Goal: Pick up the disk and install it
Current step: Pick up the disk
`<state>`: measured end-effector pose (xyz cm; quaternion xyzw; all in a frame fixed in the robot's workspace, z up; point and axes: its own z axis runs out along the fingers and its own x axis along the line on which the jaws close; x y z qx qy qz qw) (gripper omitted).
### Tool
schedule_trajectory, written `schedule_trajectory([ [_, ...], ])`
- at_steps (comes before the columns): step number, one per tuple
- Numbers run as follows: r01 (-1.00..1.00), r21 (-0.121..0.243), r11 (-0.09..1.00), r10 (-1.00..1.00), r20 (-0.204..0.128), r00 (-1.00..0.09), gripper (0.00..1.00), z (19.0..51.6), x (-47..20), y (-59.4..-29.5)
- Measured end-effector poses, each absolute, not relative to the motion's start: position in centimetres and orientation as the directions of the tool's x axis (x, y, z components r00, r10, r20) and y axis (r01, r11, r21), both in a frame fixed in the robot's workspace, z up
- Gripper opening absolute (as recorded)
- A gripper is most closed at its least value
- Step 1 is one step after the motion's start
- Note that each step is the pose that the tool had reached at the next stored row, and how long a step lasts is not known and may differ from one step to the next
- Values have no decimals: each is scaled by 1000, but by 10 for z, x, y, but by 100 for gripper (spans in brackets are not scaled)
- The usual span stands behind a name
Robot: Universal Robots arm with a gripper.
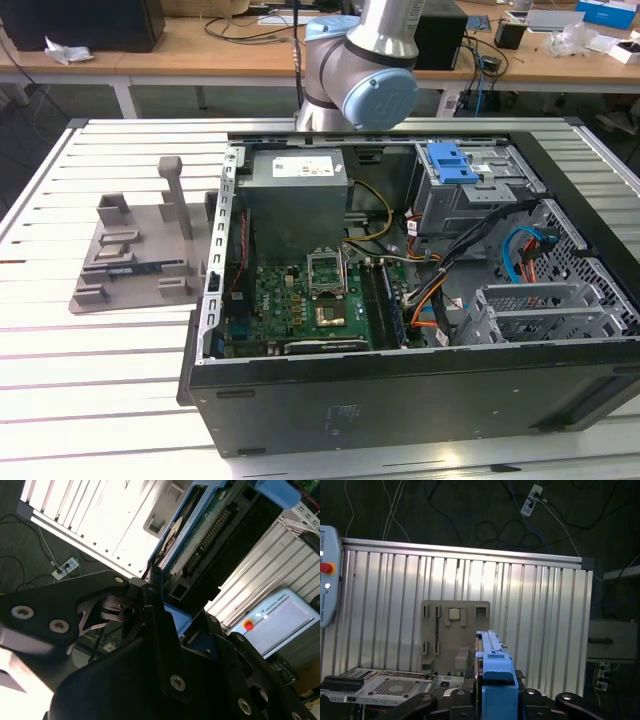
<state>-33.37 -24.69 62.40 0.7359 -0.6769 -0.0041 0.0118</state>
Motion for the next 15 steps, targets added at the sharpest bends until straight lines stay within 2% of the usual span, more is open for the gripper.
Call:
schedule_trajectory([
  [15, -996, 23, -83, -996, 12, 84, 37, 624, -305, -247],
])
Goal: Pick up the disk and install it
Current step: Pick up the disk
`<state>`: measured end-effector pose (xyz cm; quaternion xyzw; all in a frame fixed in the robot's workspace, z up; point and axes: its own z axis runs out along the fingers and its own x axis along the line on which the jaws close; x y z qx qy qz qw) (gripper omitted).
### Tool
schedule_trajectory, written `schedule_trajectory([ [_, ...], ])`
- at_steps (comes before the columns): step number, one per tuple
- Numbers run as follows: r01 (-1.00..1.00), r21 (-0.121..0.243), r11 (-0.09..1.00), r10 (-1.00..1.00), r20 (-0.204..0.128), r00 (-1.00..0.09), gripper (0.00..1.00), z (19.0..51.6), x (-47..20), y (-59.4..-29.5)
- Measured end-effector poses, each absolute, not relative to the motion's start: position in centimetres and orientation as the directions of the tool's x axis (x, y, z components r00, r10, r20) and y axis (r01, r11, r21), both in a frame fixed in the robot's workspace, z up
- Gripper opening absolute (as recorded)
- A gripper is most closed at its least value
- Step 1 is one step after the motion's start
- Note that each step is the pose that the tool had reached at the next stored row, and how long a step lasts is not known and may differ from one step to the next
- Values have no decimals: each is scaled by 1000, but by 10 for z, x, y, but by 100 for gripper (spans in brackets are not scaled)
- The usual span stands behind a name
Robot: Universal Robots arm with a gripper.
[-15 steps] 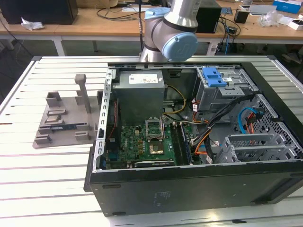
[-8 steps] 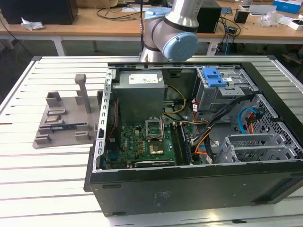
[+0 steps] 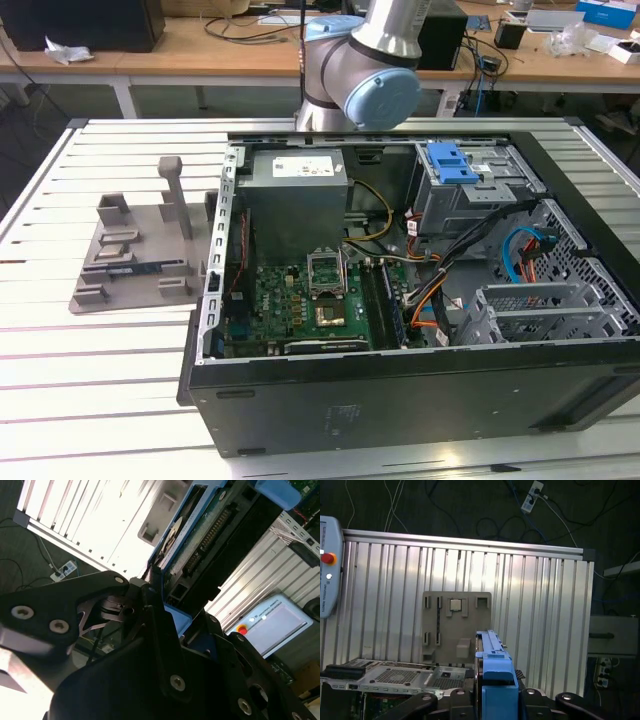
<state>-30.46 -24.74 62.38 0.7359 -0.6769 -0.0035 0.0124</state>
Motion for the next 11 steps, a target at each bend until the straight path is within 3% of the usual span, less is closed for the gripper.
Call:
schedule_trajectory([
  [11, -996, 23, -83, -996, 13, 83, 37, 624, -280, -247],
])
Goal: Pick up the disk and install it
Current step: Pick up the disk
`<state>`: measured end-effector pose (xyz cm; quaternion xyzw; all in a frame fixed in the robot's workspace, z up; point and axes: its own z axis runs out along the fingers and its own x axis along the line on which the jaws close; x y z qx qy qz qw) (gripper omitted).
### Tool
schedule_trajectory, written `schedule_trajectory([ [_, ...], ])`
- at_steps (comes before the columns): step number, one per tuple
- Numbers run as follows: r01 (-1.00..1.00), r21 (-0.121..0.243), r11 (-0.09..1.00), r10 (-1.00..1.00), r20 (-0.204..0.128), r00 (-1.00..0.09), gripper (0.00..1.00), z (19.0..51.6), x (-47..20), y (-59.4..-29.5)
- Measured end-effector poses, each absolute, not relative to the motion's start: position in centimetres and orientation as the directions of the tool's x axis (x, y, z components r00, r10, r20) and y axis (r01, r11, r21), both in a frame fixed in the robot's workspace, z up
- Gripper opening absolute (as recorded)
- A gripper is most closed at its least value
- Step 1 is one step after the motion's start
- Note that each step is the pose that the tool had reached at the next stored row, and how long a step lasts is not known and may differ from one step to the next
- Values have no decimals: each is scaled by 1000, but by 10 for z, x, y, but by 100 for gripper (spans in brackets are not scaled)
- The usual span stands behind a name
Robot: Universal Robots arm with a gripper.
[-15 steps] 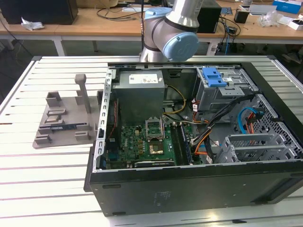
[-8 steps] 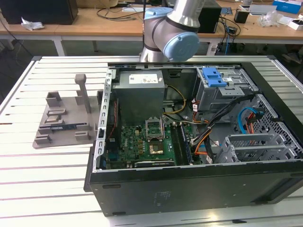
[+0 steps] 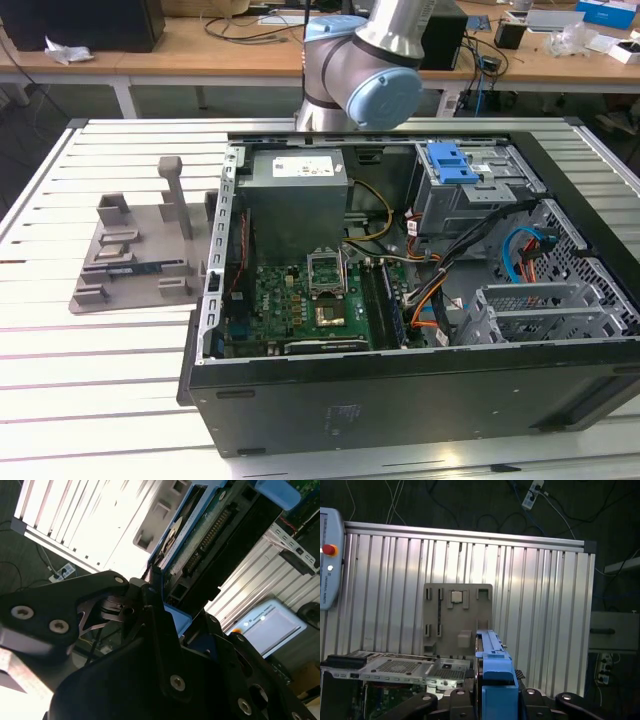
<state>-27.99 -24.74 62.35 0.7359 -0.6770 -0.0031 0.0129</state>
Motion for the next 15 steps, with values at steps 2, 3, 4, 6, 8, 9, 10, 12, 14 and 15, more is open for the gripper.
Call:
schedule_trajectory([
  [2, -996, 23, -83, -996, 13, 84, 37, 624, -277, -247],
  [3, -996, 23, -83, -996, 13, 84, 37, 624, -274, -247],
  [4, -996, 23, -83, -996, 13, 83, 37, 623, -273, -247],
  [6, -996, 23, -83, -996, 13, 83, 37, 623, -268, -247],
  [8, -996, 23, -83, -996, 13, 83, 37, 623, -264, -247],
  [9, -996, 23, -83, -996, 13, 83, 37, 623, -262, -247],
  [10, -996, 23, -83, -996, 13, 83, 37, 623, -260, -247],
  [12, -996, 23, -83, -996, 13, 83, 37, 623, -257, -247],
  [14, -996, 23, -83, -996, 13, 83, 37, 623, -254, -247],
  [15, -996, 23, -83, -996, 13, 83, 37, 623, -253, -247],
])
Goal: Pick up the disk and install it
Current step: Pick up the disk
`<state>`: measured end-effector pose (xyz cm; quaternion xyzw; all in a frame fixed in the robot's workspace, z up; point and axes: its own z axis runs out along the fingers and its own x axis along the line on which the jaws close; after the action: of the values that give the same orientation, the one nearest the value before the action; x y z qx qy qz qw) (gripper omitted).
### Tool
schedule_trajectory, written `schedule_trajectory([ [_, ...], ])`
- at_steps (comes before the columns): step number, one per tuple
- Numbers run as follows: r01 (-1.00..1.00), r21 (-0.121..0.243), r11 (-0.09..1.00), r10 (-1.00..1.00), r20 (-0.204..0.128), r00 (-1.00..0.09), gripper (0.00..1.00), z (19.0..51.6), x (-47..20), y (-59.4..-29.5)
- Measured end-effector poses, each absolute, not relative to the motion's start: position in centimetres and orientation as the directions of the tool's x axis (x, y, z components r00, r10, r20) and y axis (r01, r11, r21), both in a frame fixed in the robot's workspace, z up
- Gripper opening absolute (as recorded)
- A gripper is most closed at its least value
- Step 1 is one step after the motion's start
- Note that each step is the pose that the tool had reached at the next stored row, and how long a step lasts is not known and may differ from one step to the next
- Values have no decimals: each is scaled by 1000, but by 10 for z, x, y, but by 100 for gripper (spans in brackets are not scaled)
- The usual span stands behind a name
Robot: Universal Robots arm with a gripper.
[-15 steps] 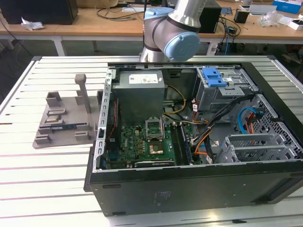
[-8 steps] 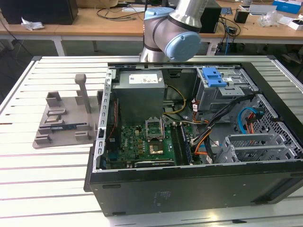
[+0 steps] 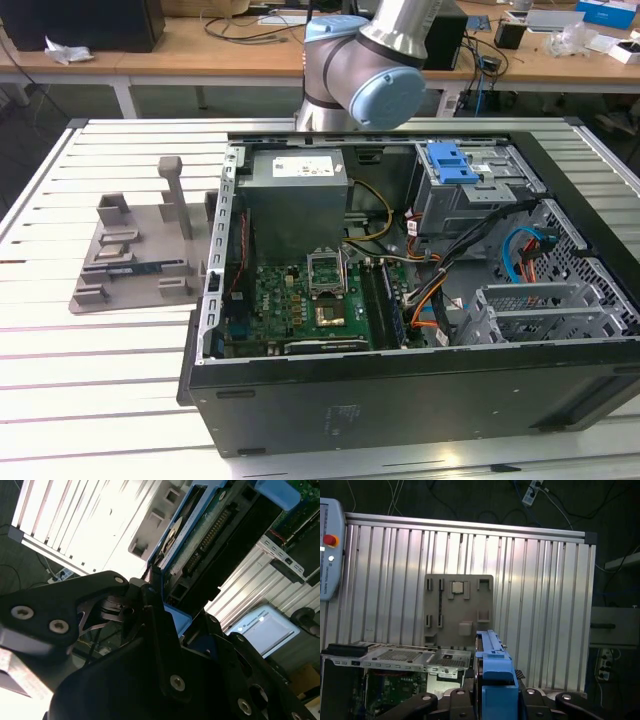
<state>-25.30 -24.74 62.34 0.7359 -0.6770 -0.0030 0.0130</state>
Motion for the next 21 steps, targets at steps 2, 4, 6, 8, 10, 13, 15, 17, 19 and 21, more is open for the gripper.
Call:
schedule_trajectory([
  [2, -996, 23, -83, -996, 13, 83, 37, 623, -250, -247],
  [4, -996, 23, -83, -996, 13, 84, 37, 623, -247, -247],
  [6, -996, 23, -83, -996, 13, 83, 37, 623, -244, -247],
  [8, -996, 23, -83, -996, 13, 83, 37, 623, -242, -247],
  [10, -996, 23, -83, -996, 13, 83, 37, 623, -237, -247],
  [13, -996, 23, -83, -996, 13, 83, 37, 623, -231, -247],
  [15, -996, 23, -83, -996, 13, 83, 37, 623, -229, -247],
  [17, -996, 23, -83, -996, 13, 83, 37, 623, -225, -247],
  [19, -996, 23, -83, -996, 13, 84, 37, 622, -222, -247],
  [21, -996, 23, -83, -996, 13, 83, 37, 622, -217, -248],
])
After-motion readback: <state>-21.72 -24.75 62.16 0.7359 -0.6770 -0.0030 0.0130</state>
